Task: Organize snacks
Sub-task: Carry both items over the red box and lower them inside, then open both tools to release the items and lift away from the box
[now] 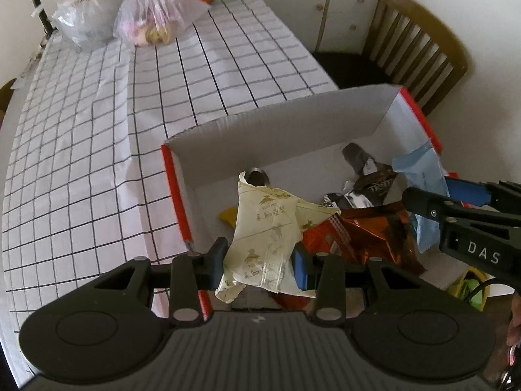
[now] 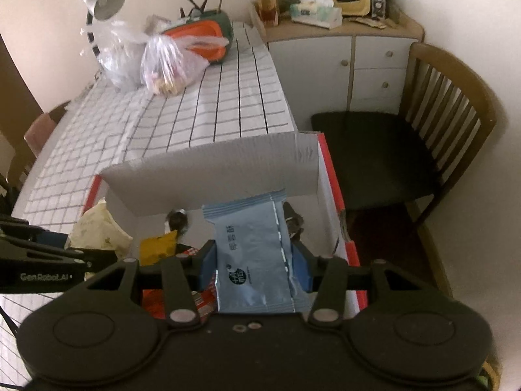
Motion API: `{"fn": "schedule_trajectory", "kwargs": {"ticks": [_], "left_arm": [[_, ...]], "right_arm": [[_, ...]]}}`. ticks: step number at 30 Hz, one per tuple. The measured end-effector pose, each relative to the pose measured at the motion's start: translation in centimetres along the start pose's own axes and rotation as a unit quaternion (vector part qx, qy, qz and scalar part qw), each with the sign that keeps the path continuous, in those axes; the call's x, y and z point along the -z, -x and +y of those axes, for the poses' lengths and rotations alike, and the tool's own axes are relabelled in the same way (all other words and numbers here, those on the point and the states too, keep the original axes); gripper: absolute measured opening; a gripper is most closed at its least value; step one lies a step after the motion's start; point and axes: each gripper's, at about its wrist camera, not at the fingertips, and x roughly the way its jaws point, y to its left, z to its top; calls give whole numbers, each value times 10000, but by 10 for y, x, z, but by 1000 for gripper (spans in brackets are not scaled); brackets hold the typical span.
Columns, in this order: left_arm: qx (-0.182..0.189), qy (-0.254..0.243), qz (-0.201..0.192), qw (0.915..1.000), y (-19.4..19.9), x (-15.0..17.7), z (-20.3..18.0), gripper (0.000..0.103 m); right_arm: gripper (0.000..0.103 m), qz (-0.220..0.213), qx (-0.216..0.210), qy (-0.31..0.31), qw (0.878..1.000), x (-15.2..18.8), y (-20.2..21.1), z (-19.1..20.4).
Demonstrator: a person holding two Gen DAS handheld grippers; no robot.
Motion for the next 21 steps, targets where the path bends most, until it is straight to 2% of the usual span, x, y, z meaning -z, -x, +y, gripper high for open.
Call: {"fn": "schedule_trajectory", "kwargs": {"ticks": [13, 19, 21], "left_arm": [[-187, 23, 664, 9976, -51, -11, -9, 40], [-242, 113, 687, 9973, -59, -11, -10, 41], [-243, 155, 683, 9972, -59, -10, -9, 46]], "right_arm": [[48, 482, -115, 182, 9986, -2, -34, -3], [48, 509, -165, 229, 9983, 0, -37, -6], [49, 492, -175, 236, 9984, 1, -36, -7]]}}
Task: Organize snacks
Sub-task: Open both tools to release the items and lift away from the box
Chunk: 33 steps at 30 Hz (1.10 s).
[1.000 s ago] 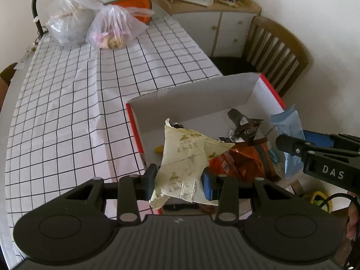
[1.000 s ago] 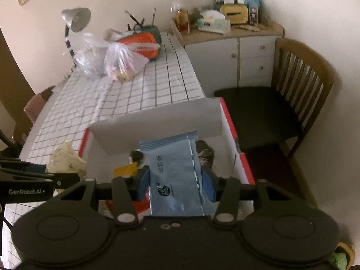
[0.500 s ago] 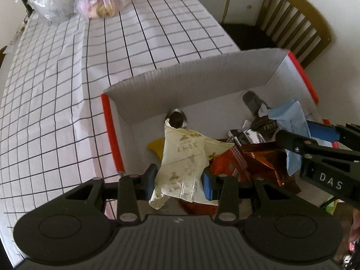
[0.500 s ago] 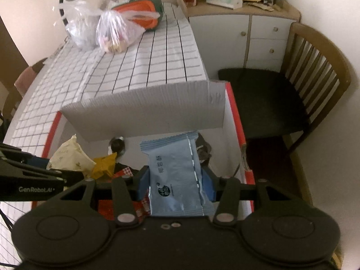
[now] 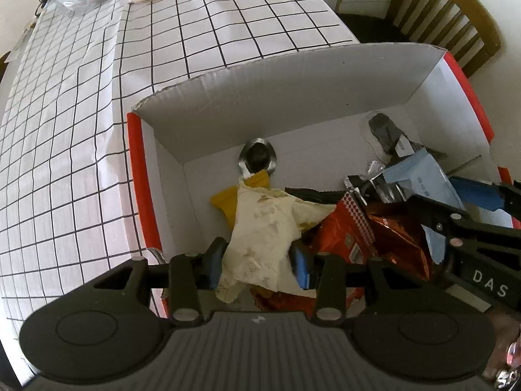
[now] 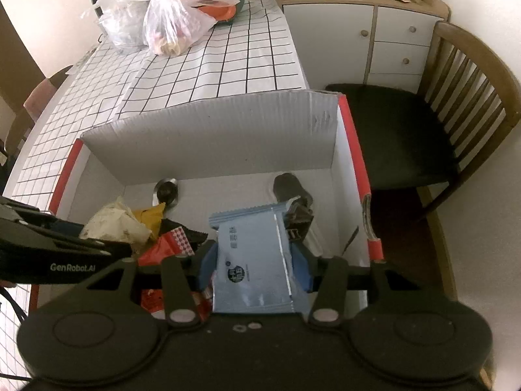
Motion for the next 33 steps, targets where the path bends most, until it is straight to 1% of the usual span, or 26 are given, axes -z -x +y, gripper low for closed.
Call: {"fn": "schedule_trajectory", "kwargs": {"ticks": [1, 2, 3, 7, 9, 13, 15, 17, 23, 27, 31, 32, 33], "left_arm": [[16, 14, -7, 10000, 0, 0, 1, 49], [33, 43, -28, 10000, 1, 1, 1, 55], [50, 72, -50, 9999, 2, 1, 2, 58], [88, 154, -148, 9997, 9, 5, 3, 61], [96, 138, -228, 9996, 14, 10, 2, 62], [96, 157, -378, 9991, 26, 19, 1, 62], [83, 191, -431, 9989, 31, 23, 2, 62], [107, 210, -487, 9985, 35, 28, 2, 62], [179, 181, -743, 9969, 54, 45, 2, 63], [260, 99, -995, 9946, 71, 57, 2, 69], [339, 20, -1273, 9913, 90, 69, 3, 73], [370, 5, -1355, 9901, 95, 71, 4, 74], [398, -9, -1454, 9886, 100, 74, 6, 77]], "right_arm": [[49, -9, -8, 7, 10000, 1, 1, 0], [50, -13, -14, 19, 10000, 2, 1, -1], [50, -19, -5, 26, 10000, 2, 2, -1], [56, -76, 27, 13, 10000, 6, 7, -2], [64, -120, 32, 21, 9999, 9, 12, -2], [69, -245, 9, 3, 9997, 15, 23, -2], [76, -325, -21, -2, 9995, 18, 30, -2], [80, -425, -41, 18, 9991, 20, 38, 0], [87, -794, -139, 32, 9967, 30, 69, 7], [88, -1104, -204, 102, 9936, 37, 91, 15], [88, -1391, -286, 31, 9899, 42, 111, 20], [89, -1443, -308, 16, 9891, 44, 115, 21], [91, -1491, -321, 2, 9883, 45, 119, 23]]}}
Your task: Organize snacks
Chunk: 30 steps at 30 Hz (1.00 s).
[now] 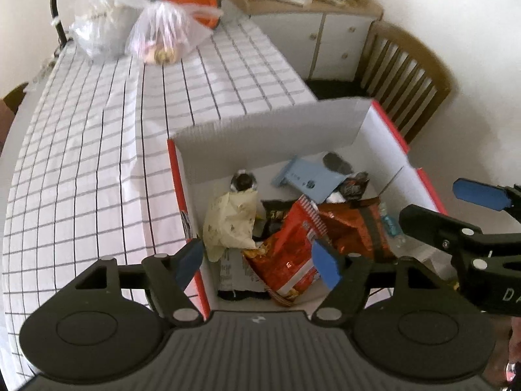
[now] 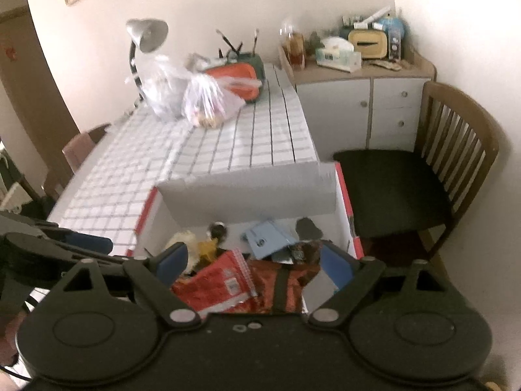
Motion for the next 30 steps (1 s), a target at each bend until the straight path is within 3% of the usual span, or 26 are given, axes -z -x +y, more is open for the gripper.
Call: {"fn": "schedule_trajectory", "kwargs": {"ticks": [3, 8, 12, 18, 30], "left_arm": [[134, 14, -237, 9996, 17, 4, 4, 83], [277, 7, -507, 9983, 35, 11, 10, 87], [429, -50, -688, 9967, 49, 20, 13, 98], [609, -128, -846, 9945, 67, 41, 18, 100], [483, 98, -1171, 9919, 96, 71, 27, 100]], "right_arm": [[103, -136, -42, -77, 9999, 2, 11, 4], [103, -296, -112, -123, 9994, 5, 26, 10], [103, -453, -156, -178, 9987, 8, 37, 14], [103, -703, -210, -229, 9970, 20, 57, 22], [103, -980, -63, -127, 9951, 40, 79, 40]]}}
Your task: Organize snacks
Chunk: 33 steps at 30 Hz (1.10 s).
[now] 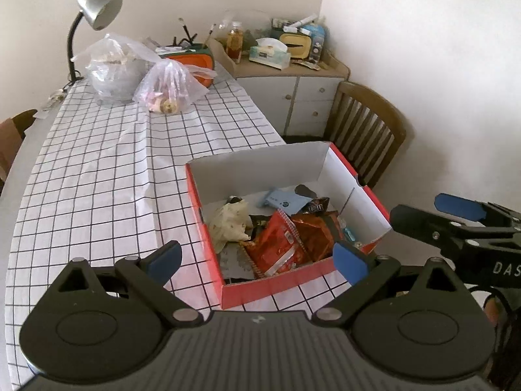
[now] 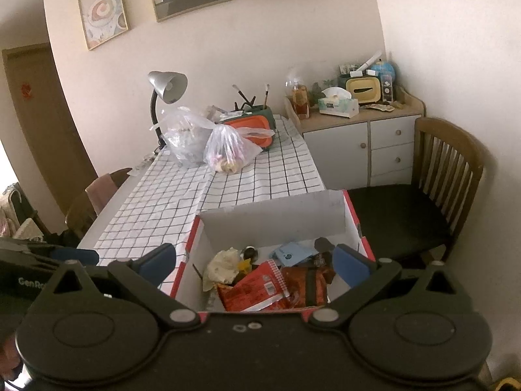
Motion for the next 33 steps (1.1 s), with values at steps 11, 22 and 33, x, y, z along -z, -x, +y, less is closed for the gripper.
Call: {"fn": "schedule_trajectory", "kwargs": {"ticks": [11, 22, 33], "left_arm": [[-104, 200, -162, 9996, 13, 0, -2, 100], [-191, 202, -162, 9995, 12, -1, -5, 100], [-196, 259, -117, 9994, 5, 0, -3, 100]], "right_arm": [[103, -88, -64, 12, 9999, 1, 7, 3], [103, -60, -85, -25, 9999, 3, 5, 3], [103, -5, -59, -85, 9999, 4, 1, -1]]}}
